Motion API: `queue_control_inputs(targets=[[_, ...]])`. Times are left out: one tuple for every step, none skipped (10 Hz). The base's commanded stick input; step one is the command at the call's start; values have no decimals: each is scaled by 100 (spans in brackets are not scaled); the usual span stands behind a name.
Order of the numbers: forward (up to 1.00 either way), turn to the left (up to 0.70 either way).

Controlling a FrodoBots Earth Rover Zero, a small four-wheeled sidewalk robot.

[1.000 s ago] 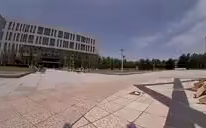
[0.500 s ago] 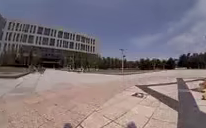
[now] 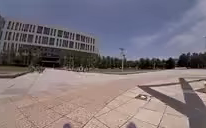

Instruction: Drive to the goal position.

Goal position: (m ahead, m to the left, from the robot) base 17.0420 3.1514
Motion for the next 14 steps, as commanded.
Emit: queue_control_inputs(targets=[[45, 0], [45, 0], [45, 0], [45, 0], [45, 0], [45, 0], [45, 0], [45, 0], [45, 0], [45, 0], [45, 0], [45, 0], [45, 0], [45, 0]])
